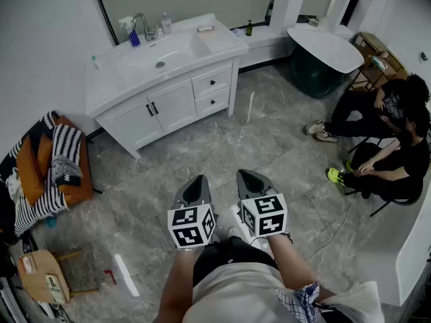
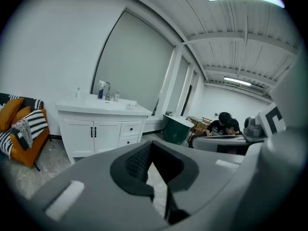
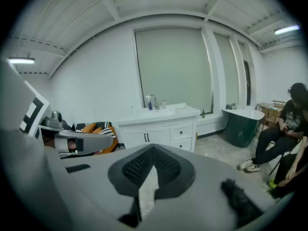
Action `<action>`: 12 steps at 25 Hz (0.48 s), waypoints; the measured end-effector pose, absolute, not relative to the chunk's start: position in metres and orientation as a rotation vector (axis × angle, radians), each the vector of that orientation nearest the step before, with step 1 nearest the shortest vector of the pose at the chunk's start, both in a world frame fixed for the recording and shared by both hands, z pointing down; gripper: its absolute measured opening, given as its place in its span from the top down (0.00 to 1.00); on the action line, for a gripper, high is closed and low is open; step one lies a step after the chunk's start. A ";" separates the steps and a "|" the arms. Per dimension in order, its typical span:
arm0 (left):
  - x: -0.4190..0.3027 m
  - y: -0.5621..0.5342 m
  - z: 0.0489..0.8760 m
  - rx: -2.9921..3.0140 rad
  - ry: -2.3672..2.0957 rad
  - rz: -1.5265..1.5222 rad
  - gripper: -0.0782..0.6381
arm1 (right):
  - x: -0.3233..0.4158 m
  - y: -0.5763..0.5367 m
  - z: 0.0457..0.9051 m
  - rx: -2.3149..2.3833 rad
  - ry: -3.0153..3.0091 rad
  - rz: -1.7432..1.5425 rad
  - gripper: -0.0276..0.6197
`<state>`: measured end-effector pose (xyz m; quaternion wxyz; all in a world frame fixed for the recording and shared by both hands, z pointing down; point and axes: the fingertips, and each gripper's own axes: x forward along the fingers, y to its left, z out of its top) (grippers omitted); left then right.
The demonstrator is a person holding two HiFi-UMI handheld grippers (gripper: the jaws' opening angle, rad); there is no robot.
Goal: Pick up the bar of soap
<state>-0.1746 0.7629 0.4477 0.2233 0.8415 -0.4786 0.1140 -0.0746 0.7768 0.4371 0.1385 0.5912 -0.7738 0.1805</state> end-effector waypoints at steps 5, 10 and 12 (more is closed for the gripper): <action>-0.175 0.764 0.450 2.330 -1.323 0.331 0.88 | -0.077 0.777 0.438 1.703 -2.234 0.527 0.94; -0.173 0.768 0.451 2.327 -1.325 0.337 0.88 | -0.069 0.783 0.441 1.732 -2.212 0.576 0.94; -0.172 0.768 0.451 2.329 -1.324 0.339 0.88 | -0.064 0.783 0.440 1.754 -2.214 0.620 0.94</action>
